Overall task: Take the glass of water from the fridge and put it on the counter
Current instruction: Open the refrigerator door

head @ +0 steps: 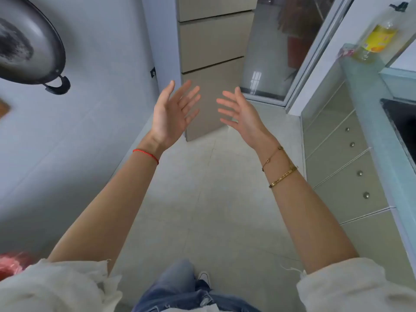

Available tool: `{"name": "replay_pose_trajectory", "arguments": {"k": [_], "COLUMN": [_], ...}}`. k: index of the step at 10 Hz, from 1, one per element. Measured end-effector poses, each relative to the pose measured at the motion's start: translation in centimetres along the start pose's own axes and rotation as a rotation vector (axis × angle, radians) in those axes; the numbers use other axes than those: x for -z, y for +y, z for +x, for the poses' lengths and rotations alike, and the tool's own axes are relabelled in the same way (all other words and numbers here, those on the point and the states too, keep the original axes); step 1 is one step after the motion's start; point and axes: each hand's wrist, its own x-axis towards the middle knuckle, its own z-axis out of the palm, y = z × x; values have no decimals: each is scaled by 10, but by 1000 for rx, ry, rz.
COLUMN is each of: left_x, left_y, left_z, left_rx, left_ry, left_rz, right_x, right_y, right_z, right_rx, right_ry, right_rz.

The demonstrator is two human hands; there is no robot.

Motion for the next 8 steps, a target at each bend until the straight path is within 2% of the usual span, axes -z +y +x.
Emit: {"name": "replay_pose_trajectory", "arguments": {"k": [4, 8], "left_x": [11, 65], "left_y": [3, 39], "left_z": [50, 144], "left_rx": [-4, -21], "left_ry": [46, 18], "left_rz": [-12, -10], "right_x": [9, -10], "right_y": [-1, -25], "right_z": [59, 165], "right_rx": [-11, 6], "right_ry": [-30, -3], "right_rz": [18, 14]}}
